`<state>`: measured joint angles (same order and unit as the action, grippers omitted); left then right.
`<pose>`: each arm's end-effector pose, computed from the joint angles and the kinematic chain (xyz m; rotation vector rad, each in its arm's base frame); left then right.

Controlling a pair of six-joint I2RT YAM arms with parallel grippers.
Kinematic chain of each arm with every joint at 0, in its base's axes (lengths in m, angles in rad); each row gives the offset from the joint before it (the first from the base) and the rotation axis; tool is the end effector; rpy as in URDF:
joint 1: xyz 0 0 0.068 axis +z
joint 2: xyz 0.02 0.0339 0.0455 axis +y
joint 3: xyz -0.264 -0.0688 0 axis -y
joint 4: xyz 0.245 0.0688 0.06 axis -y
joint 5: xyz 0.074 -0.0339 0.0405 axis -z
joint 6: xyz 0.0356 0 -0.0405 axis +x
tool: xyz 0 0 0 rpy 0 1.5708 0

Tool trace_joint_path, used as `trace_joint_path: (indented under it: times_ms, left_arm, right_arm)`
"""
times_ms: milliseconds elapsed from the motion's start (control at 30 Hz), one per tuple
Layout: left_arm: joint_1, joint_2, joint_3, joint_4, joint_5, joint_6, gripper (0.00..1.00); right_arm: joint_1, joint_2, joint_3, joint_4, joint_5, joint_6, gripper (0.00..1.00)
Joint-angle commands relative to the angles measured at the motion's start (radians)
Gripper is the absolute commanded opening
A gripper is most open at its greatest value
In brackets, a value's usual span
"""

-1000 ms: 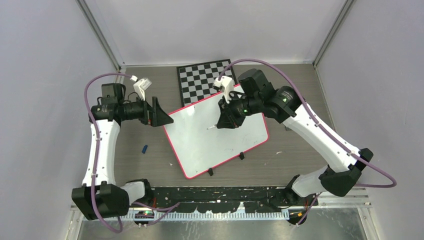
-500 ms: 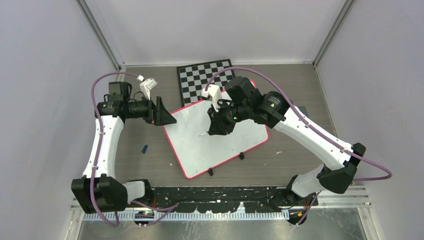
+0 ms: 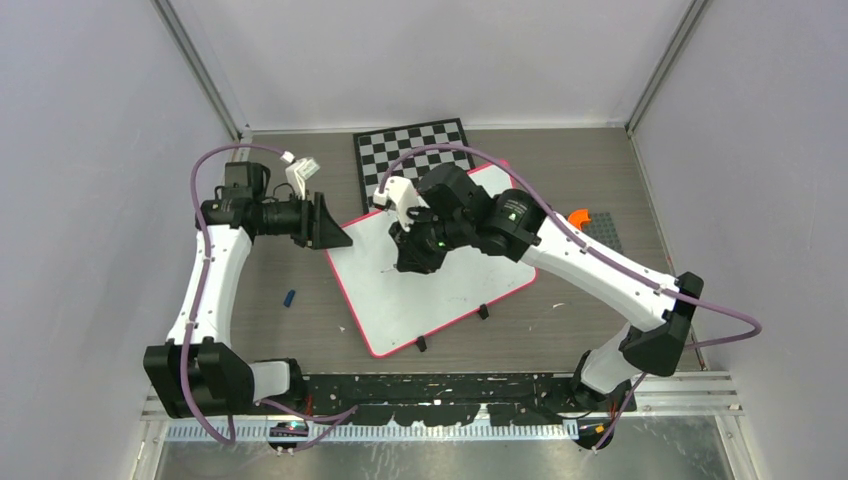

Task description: Write a sentence on the whiteboard

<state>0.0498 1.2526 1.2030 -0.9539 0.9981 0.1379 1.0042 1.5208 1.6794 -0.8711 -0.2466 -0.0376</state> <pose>0.2364 -0.0182 0.3333 0.4565 2.2335 -1.1603 0.1652 0.2758 0.4042 -1.3011 1.9966 0.7670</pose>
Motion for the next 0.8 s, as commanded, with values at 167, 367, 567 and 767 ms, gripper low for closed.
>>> trace_joint_path:
  times_ms: [167, 367, 567, 767]
  left_arm:
    - [0.039, 0.023, 0.036, 0.009, 0.105, -0.020, 0.34]
    - [0.041, 0.042, 0.038, 0.004, 0.080, -0.006, 0.18]
    - [0.040, 0.045, 0.035, -0.001, 0.049, 0.019, 0.05]
    - [0.041, 0.040, 0.033, -0.019, 0.012, 0.060, 0.00]
  right_arm:
    - [0.015, 0.082, 0.141, 0.102, -0.001, 0.037, 0.00]
    - [0.017, 0.136, 0.176, 0.142, -0.019, 0.036, 0.00]
    - [0.035, 0.174, 0.174, 0.173, -0.021, 0.036, 0.00]
    - [0.040, 0.171, 0.136, 0.201, 0.003, 0.069, 0.00]
